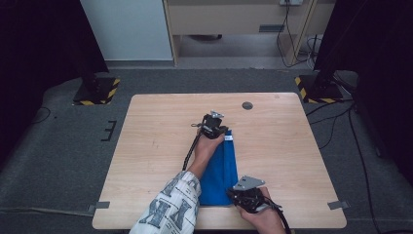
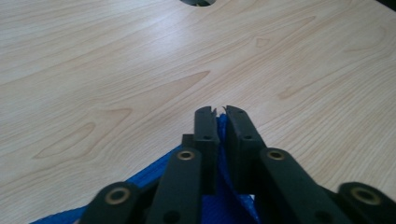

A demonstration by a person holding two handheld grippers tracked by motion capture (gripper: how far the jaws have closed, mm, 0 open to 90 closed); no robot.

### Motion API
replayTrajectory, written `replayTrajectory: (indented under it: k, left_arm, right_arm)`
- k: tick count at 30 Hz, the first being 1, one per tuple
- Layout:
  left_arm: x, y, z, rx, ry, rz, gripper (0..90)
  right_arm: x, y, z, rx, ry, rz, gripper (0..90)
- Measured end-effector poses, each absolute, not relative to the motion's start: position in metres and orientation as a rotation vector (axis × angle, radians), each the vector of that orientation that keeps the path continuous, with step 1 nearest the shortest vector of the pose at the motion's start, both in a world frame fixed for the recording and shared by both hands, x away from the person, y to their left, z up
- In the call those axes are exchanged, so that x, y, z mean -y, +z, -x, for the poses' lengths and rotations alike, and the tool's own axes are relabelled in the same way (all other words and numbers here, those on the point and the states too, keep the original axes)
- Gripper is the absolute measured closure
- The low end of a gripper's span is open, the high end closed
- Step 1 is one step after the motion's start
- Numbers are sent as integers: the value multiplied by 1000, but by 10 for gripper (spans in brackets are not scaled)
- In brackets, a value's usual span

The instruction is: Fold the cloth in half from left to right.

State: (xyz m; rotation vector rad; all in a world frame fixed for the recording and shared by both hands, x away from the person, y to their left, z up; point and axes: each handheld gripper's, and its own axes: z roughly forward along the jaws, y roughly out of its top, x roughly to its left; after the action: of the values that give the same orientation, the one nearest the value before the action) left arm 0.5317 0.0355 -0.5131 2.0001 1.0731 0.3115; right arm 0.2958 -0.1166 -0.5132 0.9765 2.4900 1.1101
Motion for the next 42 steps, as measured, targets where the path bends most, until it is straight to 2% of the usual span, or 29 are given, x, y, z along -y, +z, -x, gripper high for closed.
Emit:
replayTrajectory:
  k: [6,9,21,30,42]
  left_arm:
    - [-36,-510,-530,-1049,339,-1995,558]
    - [-39,-506,-529,-1044,343,-1980,466]
    - [-51,-501,-526,-1035,335,-1974,191]
    - [-51,-501,-523,-1037,348,-2008,82]
    - [-73,-495,-510,-1051,358,-2021,81]
  right_arm:
    - [118,-513,-298,-2458,1094,-1024,508]
    - [120,-512,-298,-2432,1092,-1045,420]
    - [126,-512,-309,-2383,1102,-1076,210]
    - [128,-513,-316,-2368,1116,-1122,153]
    - [130,-514,-336,-2344,1122,-1131,93]
